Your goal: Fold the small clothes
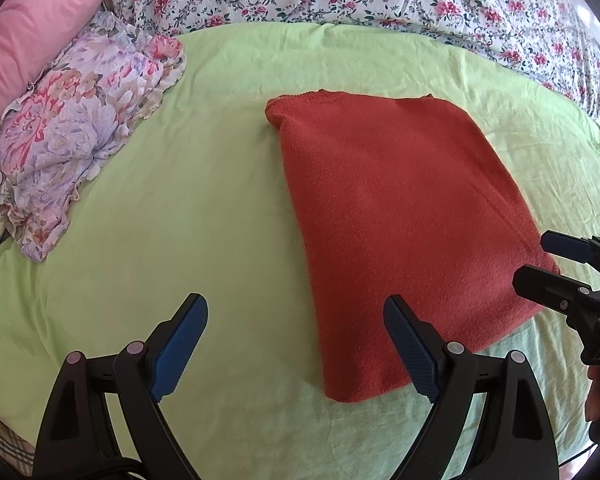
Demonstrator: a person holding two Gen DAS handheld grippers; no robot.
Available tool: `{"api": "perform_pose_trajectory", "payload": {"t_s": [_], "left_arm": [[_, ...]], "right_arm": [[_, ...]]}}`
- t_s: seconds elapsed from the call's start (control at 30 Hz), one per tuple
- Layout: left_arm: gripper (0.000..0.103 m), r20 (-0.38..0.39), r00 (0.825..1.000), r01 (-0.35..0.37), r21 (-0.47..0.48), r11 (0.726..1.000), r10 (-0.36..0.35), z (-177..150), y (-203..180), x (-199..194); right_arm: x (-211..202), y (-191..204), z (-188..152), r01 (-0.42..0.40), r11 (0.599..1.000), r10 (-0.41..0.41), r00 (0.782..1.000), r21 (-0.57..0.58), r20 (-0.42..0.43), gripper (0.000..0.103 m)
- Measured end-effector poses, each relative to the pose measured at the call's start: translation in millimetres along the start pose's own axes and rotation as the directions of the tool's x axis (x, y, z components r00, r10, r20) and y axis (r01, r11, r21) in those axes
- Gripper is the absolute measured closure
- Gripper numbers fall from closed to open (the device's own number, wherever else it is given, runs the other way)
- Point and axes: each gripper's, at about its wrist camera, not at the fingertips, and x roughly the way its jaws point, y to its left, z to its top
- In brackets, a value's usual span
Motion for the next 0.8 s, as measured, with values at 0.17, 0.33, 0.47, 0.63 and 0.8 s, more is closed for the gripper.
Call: {"api": "perform_pose_trajectory", "payload": {"t_s": [0.17, 0.33, 0.47, 0.63, 0.8], "left_arm": [[0.013, -0.003, 1.0, 0.002, 0.001, 1.0, -0.002, 0.3, -1.4, 0.3], [0.013, -0.003, 1.0, 0.005, 0.001, 1.0, -0.005, 0.7, -2.0, 0.8], [0.012, -0.006, 1.0, 0.003, -0.001, 1.0, -0.003, 0.5, -2.4, 1.2], [0.012, -0.005, 1.0, 0.003, 0.001, 1.0, -0.003, 1.0, -2.1, 1.9], [0.012, -0.003, 1.0, 0.002, 0.002, 1.0, -0.002, 1.3, -2.2, 2.2]], "right_arm": [[-0.7, -1.6, -0.6, -0.002, 1.0, 0.002, 1.0, 0.006, 0.002, 0.01], [-0.2, -2.6, -0.4, -0.003, 1.0, 0.003, 1.0, 0.01, 0.002, 0.01], [0.0, -3.2, -1.1, -0.003, 1.0, 0.003, 1.0, 0.018, 0.003, 0.01], [-0.4, -3.6, -0.6, -0.005, 1.0, 0.005, 1.0, 0.017, 0.004, 0.01], [-0.7, -3.1, -1.0, -0.005, 1.0, 0.005, 1.0, 0.018, 0.006, 0.01]]}}
